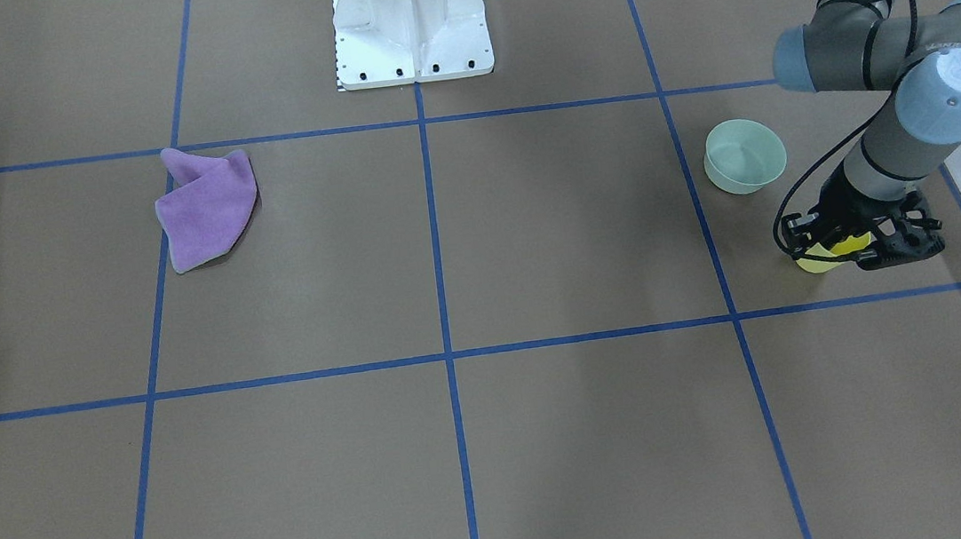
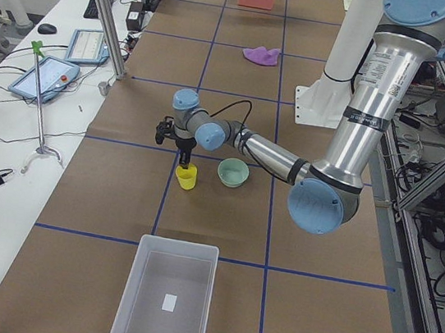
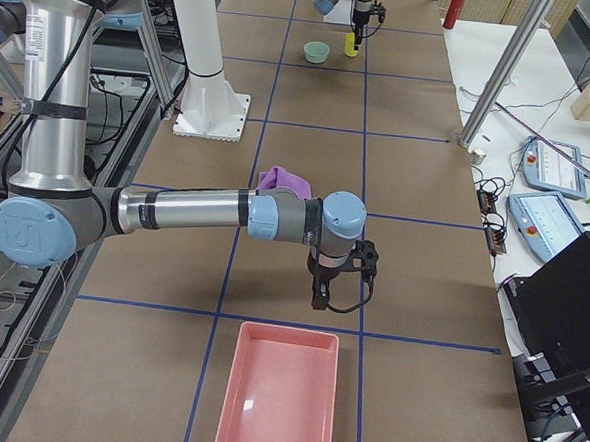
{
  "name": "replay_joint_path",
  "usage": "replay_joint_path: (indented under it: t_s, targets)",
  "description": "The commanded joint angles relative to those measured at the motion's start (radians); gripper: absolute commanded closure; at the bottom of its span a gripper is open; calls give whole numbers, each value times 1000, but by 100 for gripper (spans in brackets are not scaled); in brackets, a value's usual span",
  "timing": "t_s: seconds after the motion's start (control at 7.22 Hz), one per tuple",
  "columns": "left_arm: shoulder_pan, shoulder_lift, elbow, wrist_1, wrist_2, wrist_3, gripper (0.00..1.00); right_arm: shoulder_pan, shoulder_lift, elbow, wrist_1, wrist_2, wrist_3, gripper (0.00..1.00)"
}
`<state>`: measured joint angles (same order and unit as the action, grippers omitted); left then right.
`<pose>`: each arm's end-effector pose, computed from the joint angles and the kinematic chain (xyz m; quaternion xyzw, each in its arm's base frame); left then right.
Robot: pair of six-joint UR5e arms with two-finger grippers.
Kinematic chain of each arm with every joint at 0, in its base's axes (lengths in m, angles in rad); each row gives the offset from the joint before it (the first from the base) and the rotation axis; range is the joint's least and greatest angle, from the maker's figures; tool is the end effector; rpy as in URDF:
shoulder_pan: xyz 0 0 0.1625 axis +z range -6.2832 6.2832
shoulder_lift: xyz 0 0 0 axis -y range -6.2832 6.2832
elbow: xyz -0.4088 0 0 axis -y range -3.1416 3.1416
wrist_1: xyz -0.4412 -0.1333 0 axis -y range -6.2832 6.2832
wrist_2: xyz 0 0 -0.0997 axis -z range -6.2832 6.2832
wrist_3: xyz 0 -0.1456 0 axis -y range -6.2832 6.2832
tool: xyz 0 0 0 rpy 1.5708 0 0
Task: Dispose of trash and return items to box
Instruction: 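Lift the yellow cup with the left gripper and drop it into the clear bin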
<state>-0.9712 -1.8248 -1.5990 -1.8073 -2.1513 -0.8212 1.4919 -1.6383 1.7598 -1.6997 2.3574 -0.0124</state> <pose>0.3359 -0.5861 0.4916 0.0059 0.3700 -0.0295 0.9286 -0.0100 -0.5101 0.6205 -0.0162 -0.3829 -0.0407 0.9227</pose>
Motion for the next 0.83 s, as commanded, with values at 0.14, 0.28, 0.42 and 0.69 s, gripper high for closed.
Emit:
replay_joint_path:
  t_s: [0.14,0.28,0.42,0.69]
  targets:
    - [-97,41,-67,28,-91,31,100,-1,0,1,0,14,0,0]
    - [-198,56,-70,66,-155,188,100,-1,0,3,0,16,0,0]
    - [-309,106,-68,122,-160,405,100,-1,0,3,0,17,0,0]
    - [-485,111,2,212,-150,746,100,-1,0,3,0,19,0,0]
